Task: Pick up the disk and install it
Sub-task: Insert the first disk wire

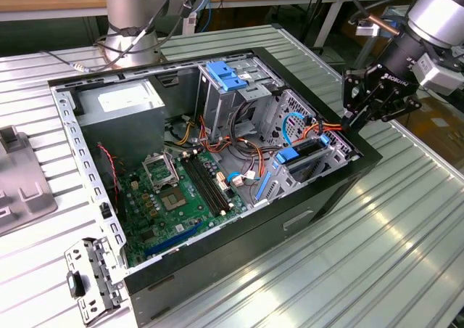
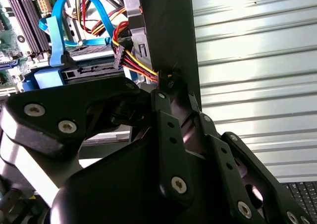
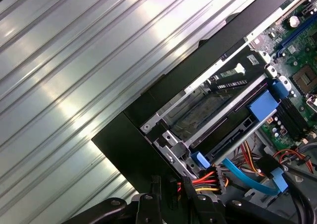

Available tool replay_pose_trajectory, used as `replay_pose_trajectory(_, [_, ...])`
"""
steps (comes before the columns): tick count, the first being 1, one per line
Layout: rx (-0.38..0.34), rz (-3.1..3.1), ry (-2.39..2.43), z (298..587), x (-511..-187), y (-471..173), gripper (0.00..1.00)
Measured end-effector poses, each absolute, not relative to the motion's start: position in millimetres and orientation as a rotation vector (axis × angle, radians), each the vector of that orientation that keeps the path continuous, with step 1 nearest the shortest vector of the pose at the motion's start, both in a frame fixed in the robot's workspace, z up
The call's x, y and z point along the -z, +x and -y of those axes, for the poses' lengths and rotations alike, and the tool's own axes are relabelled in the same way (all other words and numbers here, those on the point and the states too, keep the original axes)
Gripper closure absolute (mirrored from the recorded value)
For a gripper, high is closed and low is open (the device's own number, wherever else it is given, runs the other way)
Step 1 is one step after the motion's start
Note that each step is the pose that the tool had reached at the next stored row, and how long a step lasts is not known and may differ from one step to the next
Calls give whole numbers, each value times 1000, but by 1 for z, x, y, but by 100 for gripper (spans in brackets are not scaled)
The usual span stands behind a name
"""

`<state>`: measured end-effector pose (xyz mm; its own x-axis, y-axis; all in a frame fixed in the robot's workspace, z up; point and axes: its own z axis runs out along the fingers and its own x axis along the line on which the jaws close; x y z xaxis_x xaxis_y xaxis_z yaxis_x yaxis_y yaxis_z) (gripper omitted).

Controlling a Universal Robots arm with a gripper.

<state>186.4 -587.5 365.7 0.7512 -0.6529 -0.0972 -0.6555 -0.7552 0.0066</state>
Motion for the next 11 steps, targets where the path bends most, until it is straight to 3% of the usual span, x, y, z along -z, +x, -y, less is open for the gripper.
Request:
replay_pose_trajectory(3, [-145, -1089, -2914, 588, -366, 187, 71])
replay_pose_trajectory(5, [-145, -1089, -2914, 587, -366, 187, 83])
replay_pose_trajectory(11, [-145, -1089, -2914, 587, -366, 187, 83])
